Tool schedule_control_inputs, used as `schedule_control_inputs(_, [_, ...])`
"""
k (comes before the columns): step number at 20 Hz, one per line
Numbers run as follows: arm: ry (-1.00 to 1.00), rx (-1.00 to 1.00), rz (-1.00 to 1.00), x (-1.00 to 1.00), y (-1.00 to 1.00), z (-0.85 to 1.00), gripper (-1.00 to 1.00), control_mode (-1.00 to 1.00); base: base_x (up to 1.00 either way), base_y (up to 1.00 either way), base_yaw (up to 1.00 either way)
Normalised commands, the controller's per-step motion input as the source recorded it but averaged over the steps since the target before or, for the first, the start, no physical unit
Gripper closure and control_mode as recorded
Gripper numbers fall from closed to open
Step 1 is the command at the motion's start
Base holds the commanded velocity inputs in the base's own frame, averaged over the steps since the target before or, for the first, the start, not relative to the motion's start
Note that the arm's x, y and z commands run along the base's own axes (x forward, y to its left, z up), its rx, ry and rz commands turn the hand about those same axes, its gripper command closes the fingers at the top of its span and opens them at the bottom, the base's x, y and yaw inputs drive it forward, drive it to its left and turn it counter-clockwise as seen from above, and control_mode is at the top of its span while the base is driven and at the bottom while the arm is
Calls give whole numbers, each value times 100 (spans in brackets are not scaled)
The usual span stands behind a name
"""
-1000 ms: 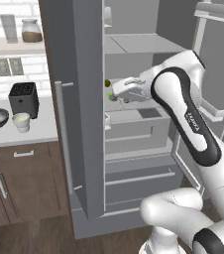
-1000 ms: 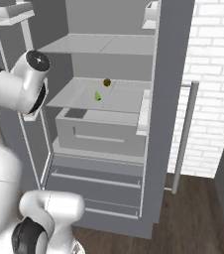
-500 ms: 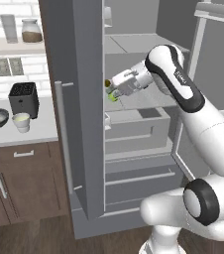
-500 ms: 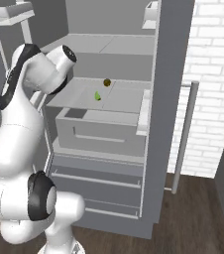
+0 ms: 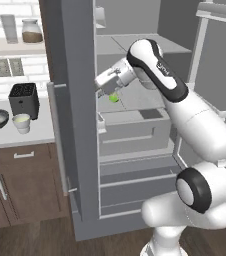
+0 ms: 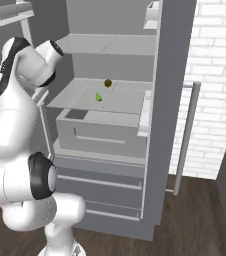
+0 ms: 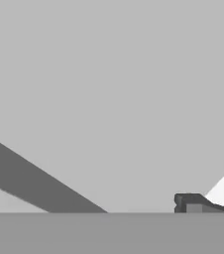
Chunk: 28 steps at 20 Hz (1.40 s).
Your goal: Grab a lemon wedge from the fridge and one ice cube from the ice bowl, and put them in the glass of lemonade.
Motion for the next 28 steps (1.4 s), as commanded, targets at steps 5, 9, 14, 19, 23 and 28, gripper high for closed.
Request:
schedule_control_inputs(5, [-1, 0, 3, 2, 77, 0, -100, -100, 0, 0, 0])
schedule_control_inputs(9, [-7, 0, 0, 0, 67, 0, -100, -100, 0, 0, 0])
schedule_control_inputs(14, [-8, 0, -4, -19, 5, 0, -100, -100, 0, 0, 0])
schedule_control_inputs(19, [-14, 0, -18, -66, -35, 11, -100, -100, 0, 0, 0])
schedule_control_inputs(23, [-3, 0, -27, -46, -74, 5, -100, -100, 0, 0, 0])
schedule_control_inputs(28, [9, -1, -48, -9, -84, -2, -100, -100, 0, 0, 0])
